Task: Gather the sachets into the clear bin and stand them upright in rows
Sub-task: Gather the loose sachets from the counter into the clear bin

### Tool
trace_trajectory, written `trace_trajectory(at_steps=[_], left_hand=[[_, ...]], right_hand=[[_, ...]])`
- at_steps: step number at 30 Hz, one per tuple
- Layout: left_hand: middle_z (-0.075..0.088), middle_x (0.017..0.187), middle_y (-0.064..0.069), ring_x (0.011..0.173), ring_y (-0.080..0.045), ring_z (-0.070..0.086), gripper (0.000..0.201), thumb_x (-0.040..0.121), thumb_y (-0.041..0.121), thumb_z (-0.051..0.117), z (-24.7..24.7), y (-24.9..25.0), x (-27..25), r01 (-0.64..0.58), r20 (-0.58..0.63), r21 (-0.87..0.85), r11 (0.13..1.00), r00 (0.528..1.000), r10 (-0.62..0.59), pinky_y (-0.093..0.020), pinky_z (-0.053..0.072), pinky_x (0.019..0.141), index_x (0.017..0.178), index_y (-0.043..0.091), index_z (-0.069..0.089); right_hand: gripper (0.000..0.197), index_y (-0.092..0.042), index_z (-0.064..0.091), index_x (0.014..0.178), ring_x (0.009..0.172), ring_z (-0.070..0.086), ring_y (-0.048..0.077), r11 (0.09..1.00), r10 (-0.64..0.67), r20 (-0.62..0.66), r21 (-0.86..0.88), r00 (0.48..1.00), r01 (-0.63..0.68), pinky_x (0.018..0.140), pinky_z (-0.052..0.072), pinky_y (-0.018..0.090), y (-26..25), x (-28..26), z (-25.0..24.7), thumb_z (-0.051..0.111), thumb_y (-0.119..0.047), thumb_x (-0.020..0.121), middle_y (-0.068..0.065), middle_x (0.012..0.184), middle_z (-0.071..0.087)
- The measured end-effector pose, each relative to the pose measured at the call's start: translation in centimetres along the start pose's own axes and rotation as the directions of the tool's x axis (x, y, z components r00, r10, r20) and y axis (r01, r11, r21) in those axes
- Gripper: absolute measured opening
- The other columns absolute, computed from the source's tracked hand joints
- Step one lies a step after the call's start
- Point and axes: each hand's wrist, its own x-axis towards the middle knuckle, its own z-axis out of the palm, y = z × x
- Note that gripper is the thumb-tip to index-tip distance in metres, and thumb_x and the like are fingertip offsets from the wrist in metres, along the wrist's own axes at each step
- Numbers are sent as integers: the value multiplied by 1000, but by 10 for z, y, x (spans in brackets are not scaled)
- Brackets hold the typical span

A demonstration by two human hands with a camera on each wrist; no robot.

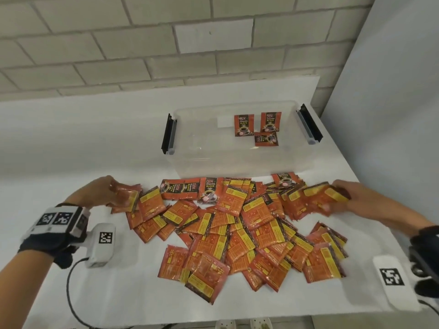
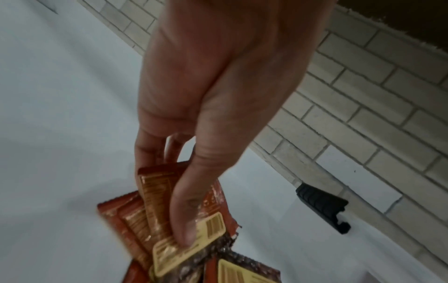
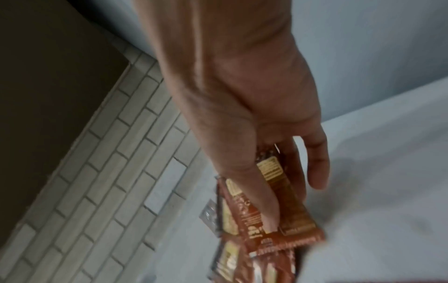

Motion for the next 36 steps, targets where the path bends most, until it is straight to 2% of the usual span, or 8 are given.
trace_trajectory(at_steps=[4, 8, 12, 15, 21, 24, 29, 36], left_hand=[[64, 92, -17, 82, -28, 56, 24, 76, 8, 79, -14, 0, -2, -21, -102, -19, 1000, 995, 19, -40, 49, 76, 89, 5, 59], [66, 91, -20, 88, -35, 61, 33, 71, 13, 82, -31, 4, -10, -90, -87, -161, 983, 993, 77, -40, 51, 81, 93, 1, 60], [74, 94, -13, 91, -28, 66, 66, 53, 45, 89, -44, 13, -21, -139, 95, -255, 957, 981, 168, -41, 48, 93, 99, 2, 69], [75, 96, -8, 96, -25, 69, 41, 72, 29, 80, -25, 27, -30, -138, 212, -238, 961, 958, 190, -39, 48, 96, 104, 4, 70], [71, 93, 0, 88, -17, 68, 25, 79, 26, 77, 28, 37, -24, -245, 169, 17, 969, 956, 239, -24, 49, 70, 98, 14, 65], [71, 92, -2, 85, -20, 69, 26, 78, 27, 78, 29, 40, -25, -270, 87, -14, 963, 959, 271, -28, 51, 70, 94, 14, 63], [73, 95, -7, 87, -24, 71, 63, 59, 49, 83, 1, 38, -31, -260, 116, -326, 909, 943, 312, -35, 53, 78, 105, 13, 58], [71, 97, -18, 90, -33, 69, 65, 58, 37, 90, 1, -8, -13, -3, 123, -196, 981, 992, 28, -42, 53, 91, 106, 1, 66]], right_hand=[[59, -24, 60, 107, 93, 66, 9, 983, -116, 6, 144, 993, 114, 85, 49, 28, -21, -13, -18, 83, -55, 62, -8, 97, 73], [51, -36, 46, 123, 92, 63, -2, 985, -151, 159, -56, 976, 162, 86, 48, 19, -44, -8, 2, 73, -32, 81, -14, 109, 68], [69, -19, 31, 141, 102, 51, 15, 928, -33, 77, -368, 996, 59, 90, 46, 27, -46, 9, 31, 71, -26, 86, 3, 118, 45], [66, -22, 34, 134, 121, 33, 25, 890, -7, -57, -455, 998, -19, 98, 40, 37, -44, 9, 36, 74, -30, 82, 7, 128, 27], [39, -18, 38, 106, 83, 56, 6, 980, -68, 15, -185, 998, 69, 61, 41, 16, -40, 3, 16, 71, -26, 86, 0, 105, 59], [38, -18, 41, 113, 93, 60, 15, 998, -64, 15, 28, 998, 63, 76, 48, 29, -40, 4, 1, 69, -24, 88, 0, 103, 63], [27, -13, 52, 108, 92, 61, 13, 950, -5, 50, 312, 999, -11, 72, 44, 20, -58, 19, 7, 69, -13, 87, 3, 102, 65], [22, -17, 61, 95, 85, 68, 19, 960, 43, -46, 278, 998, -29, 73, 51, 28, -56, 42, 36, 77, -18, 80, 5, 92, 72]])
